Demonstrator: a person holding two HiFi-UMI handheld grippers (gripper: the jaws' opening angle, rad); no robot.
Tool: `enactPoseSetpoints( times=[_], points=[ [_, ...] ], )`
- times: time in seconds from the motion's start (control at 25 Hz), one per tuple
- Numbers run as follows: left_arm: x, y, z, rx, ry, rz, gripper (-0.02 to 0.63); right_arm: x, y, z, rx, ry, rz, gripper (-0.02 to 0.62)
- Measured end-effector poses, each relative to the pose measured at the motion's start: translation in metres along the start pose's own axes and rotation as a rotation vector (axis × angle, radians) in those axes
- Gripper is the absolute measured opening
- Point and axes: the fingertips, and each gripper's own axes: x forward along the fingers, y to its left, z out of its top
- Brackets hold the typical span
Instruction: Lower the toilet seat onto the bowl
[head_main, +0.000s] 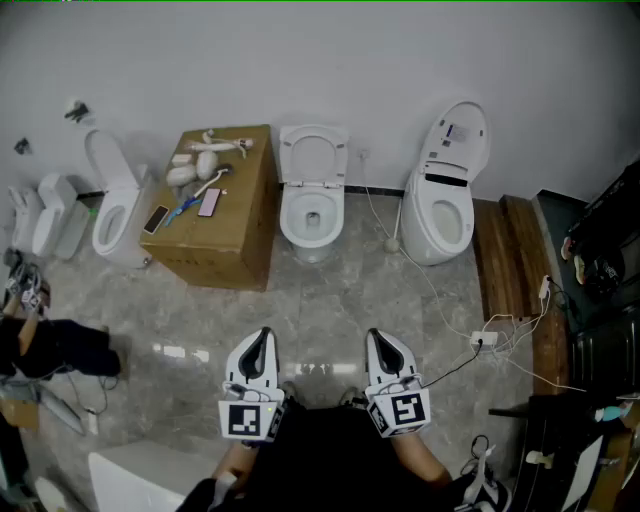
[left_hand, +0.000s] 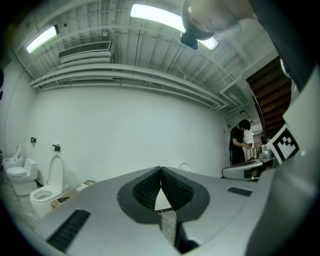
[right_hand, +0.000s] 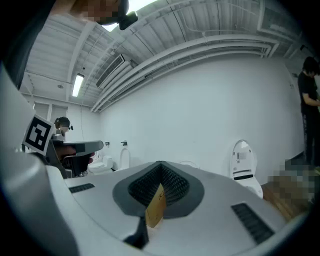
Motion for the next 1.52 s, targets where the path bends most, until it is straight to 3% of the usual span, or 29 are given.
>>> enactPoseSetpoints(
  times=[0.48,0.52,0.6,0.68,1.0,1.28,1.52],
  points=[
    [-0.006,0.011,0.011,-0.032,-0.063,-0.018,0.021,0.004,0.014,0.006,-0.011,-0.02,-0.008,0.021],
    [-0.007,0.014,0.015,-0.034,-0.086,-0.016,0.032,0.005,0.015,0.007,-0.009,-0.028,-0.011,0.021],
    [-0.008,0.02,0.017,-0.03,-0.106,-0.014,0.16,0.007,0.018,0.007,-0.003,-0.038,-0.01,0.06],
    [-0.01,0.028,0.012,-0.031,-0.088,-0.01,0.169,0.011,0.023,0.005,-0.004,-0.035,-0.014,0.127],
    [-0.019,0.074,0.001,-0.04,-0.037,-0.028,0.167,0.037,0.056,-0.004,-0.002,-0.004,-0.057,0.129],
    [-0.026,0.111,-0.016,-0.039,-0.015,-0.093,0.167,0.057,0.096,-0.012,0.002,-0.006,-0.082,0.129],
    [-0.005,0.133,-0.03,-0.04,0.015,-0.084,0.167,0.081,0.09,-0.018,0.006,0.014,-0.105,0.129]
  ],
)
